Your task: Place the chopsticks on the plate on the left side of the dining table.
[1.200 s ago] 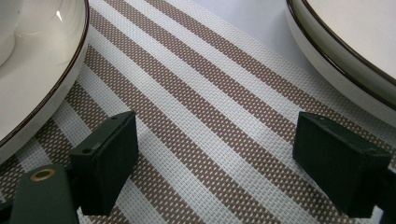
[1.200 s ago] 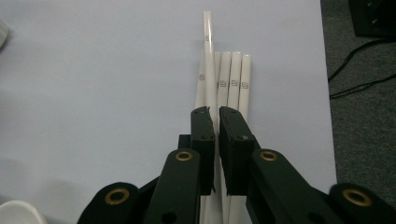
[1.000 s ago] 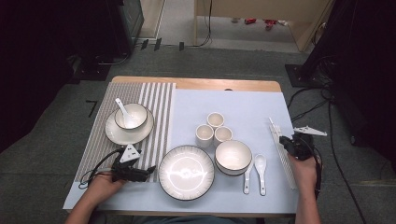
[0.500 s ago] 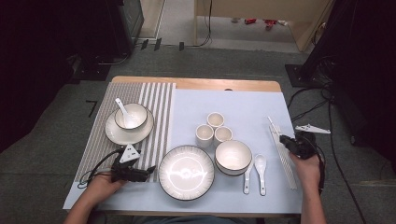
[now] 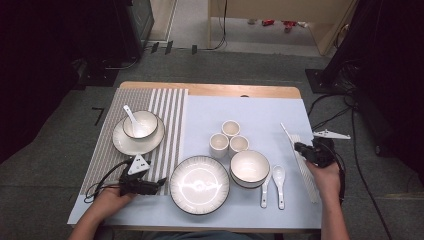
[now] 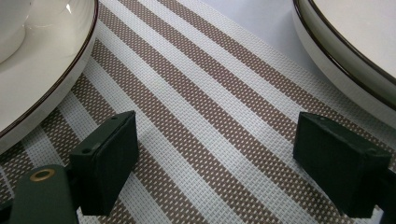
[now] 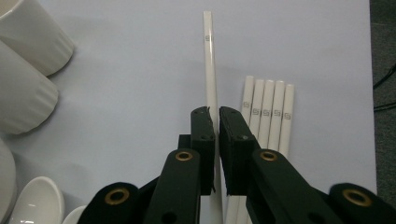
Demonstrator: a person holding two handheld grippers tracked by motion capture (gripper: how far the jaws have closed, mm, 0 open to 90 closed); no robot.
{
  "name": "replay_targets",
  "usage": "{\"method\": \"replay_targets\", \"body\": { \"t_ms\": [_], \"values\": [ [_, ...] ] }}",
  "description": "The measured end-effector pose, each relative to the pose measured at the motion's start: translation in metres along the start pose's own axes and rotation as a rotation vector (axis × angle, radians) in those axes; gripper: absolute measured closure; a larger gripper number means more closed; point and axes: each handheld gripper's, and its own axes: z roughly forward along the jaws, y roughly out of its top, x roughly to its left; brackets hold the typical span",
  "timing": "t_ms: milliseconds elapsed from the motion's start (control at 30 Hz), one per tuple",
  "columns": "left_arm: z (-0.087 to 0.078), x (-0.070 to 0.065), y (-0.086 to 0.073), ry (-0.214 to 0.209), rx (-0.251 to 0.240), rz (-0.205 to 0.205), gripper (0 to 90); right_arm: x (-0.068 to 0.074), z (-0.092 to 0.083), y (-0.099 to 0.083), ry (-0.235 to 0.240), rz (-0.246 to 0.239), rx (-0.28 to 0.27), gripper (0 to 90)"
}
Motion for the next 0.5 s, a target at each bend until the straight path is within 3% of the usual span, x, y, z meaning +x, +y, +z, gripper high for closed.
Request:
{"method": "replay_targets", "body": {
  "t_ms": [500],
  "values": [
    [0.0, 0.0, 0.0, 0.0, -0.001, -0.001, 14.6, 0.015, 0.0, 0.012, 0.037, -0.049, 0.0, 85.2]
  ]
}}
